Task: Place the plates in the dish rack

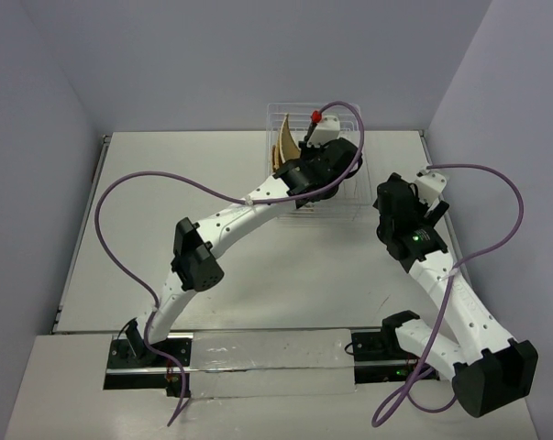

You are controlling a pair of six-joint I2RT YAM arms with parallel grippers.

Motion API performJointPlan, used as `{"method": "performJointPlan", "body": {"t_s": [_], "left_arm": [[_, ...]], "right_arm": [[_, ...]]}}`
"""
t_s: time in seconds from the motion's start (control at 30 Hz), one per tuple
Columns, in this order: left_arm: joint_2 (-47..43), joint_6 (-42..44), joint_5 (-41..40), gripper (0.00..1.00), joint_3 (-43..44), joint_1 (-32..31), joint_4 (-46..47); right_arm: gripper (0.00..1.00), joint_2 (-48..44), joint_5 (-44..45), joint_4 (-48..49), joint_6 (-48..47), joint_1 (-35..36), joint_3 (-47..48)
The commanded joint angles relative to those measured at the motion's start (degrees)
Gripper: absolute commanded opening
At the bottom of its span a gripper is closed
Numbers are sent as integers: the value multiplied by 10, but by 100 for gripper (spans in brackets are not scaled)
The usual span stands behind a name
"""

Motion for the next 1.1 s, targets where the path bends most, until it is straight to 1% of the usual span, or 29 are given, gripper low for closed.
{"method": "performJointPlan", "body": {"t_s": [0.0, 0.17, 0.37, 0.53, 0.57, 0.63, 0.67, 0.7, 0.73, 0.77, 0.8, 0.83, 0.87, 0.9, 1.07], "left_arm": [[-5, -9, -40, 0, 19, -1, 49], [1, -28, -53, 0, 20, 2, 30], [3, -13, -81, 0, 23, 2, 43], [19, 34, -144, 0, 24, -6, 82], [22, 66, -183, 0, 21, -8, 100], [24, 183, -254, 0, -23, -17, 215], [22, 263, -289, 0, -53, -21, 302], [21, 401, -323, 0, -99, -23, 461], [42, 636, -349, 0, -119, -20, 737], [83, 916, -370, 0, -105, -14, 1069], [112, 995, -385, 0, -72, -9, 1133], [135, 1027, -393, 0, -43, -5, 1142], [147, 1047, -391, 0, -37, -5, 1150], [159, 1044, -390, 0, -29, -9, 1134], [149, 1038, -396, 0, -42, -17, 1138]], "right_arm": [[100, 1, 12, 7, 5, -6, 4], [100, 7, 9, 7, 6, -7, 4], [100, 15, 4, 7, 4, -8, 5], [100, 11, 7, 7, 3, -8, 4], [100, 10, 6, 7, 4, -8, 3], [100, 11, 7, 7, 3, -8, 3], [100, 12, 8, 7, 2, -9, 3], [100, 12, 8, 7, 2, -9, 3], [100, 13, 7, 7, 3, -10, 3], [100, 14, 6, 7, 3, -10, 3], [100, 15, 3, 7, 4, -11, 4], [100, 17, 0, 6, 4, -11, 5], [100, 18, -2, 6, 4, -11, 5], [100, 20, -5, 7, 4, -12, 6], [100, 25, -17, 7, 4, -16, 8]]}}
